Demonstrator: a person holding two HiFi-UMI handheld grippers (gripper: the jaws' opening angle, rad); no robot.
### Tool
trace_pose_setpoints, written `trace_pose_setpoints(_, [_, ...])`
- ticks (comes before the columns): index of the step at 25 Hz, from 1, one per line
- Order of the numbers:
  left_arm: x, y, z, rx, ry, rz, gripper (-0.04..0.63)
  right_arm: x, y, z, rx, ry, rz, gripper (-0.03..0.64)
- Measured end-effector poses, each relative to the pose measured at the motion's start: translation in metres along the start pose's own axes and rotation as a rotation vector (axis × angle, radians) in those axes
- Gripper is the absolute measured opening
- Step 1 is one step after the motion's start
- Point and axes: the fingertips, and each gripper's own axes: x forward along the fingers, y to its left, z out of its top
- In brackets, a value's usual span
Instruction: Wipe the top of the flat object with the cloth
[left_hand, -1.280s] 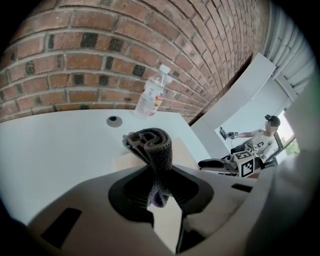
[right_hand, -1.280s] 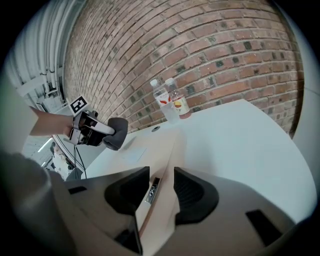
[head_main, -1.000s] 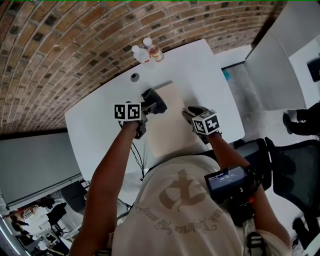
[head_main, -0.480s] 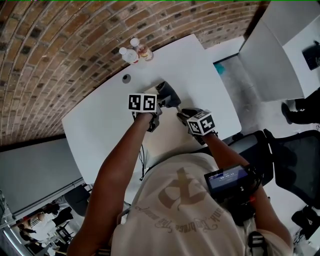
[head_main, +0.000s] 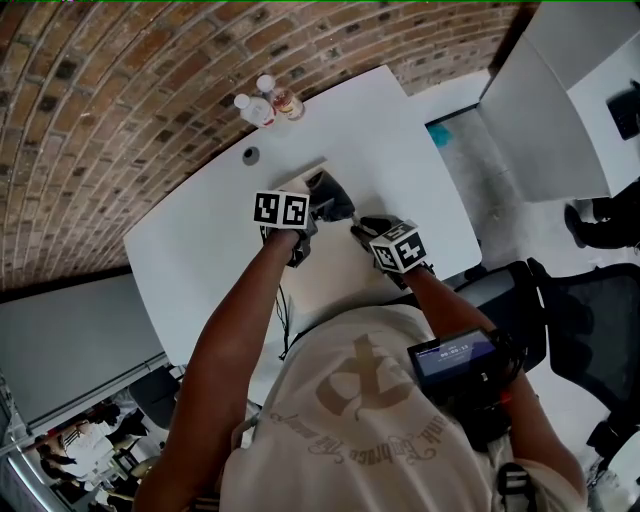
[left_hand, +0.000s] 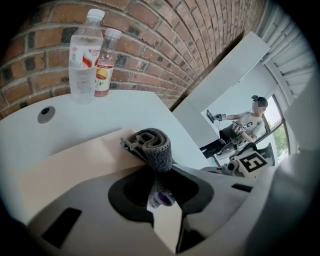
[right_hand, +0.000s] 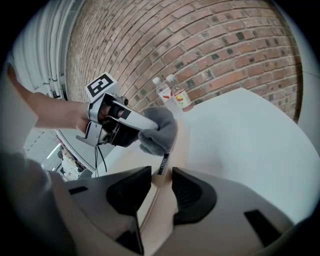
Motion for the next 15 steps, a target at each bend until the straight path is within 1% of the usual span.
trace_pose_setpoints(3, [-0.011, 0.011, -0.01, 0.022, 0.025, 0.021, 0.098, 0.001, -0.001, -0.002, 0.005, 0.004, 0.002, 0.141])
trace_pose_setpoints(6, [-0.023, 0.025, -0.018, 0.017, 0.027, 0.047, 0.098, 0.001, -0.002, -0.001, 0.002, 0.003, 0.009, 0.141])
trace_pose_setpoints(15, [-0.067, 0.068, -0.047, -0.065, -0.02, 0.133, 0.098, 0.0, 0.0, 0.001, -0.027, 0.004, 0.026, 0.143])
